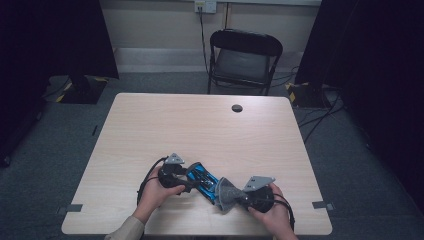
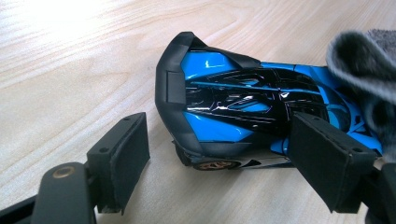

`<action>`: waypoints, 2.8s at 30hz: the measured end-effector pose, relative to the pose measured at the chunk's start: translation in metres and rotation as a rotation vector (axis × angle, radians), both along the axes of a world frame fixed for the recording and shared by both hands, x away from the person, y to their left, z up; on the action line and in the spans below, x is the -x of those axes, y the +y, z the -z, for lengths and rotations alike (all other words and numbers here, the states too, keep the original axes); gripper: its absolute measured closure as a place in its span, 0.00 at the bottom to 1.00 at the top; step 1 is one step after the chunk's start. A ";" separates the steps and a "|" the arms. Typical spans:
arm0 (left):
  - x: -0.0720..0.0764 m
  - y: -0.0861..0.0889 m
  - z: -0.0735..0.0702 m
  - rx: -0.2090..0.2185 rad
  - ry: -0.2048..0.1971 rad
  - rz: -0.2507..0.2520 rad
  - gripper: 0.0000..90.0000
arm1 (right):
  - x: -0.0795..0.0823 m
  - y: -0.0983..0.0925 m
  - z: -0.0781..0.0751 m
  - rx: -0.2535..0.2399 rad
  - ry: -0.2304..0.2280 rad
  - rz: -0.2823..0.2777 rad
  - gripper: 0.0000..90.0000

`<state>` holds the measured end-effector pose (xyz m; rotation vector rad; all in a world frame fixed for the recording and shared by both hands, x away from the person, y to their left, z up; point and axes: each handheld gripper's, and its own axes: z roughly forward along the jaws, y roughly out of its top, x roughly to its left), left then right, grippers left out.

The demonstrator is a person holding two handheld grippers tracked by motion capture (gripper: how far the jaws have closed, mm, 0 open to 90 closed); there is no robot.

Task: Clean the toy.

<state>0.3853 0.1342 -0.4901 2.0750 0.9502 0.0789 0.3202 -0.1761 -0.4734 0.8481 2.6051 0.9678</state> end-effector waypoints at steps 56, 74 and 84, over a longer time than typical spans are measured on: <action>0.001 0.000 0.000 0.004 0.002 0.013 0.26 | -0.015 -0.001 0.003 -0.021 -0.034 0.036 0.84; 0.001 -0.001 -0.001 -0.001 -0.006 0.013 0.26 | -0.016 -0.021 -0.012 -0.075 -0.059 0.084 0.84; 0.000 -0.001 -0.001 -0.005 -0.001 0.018 0.25 | 0.012 -0.001 -0.019 -0.110 -0.032 -0.071 0.84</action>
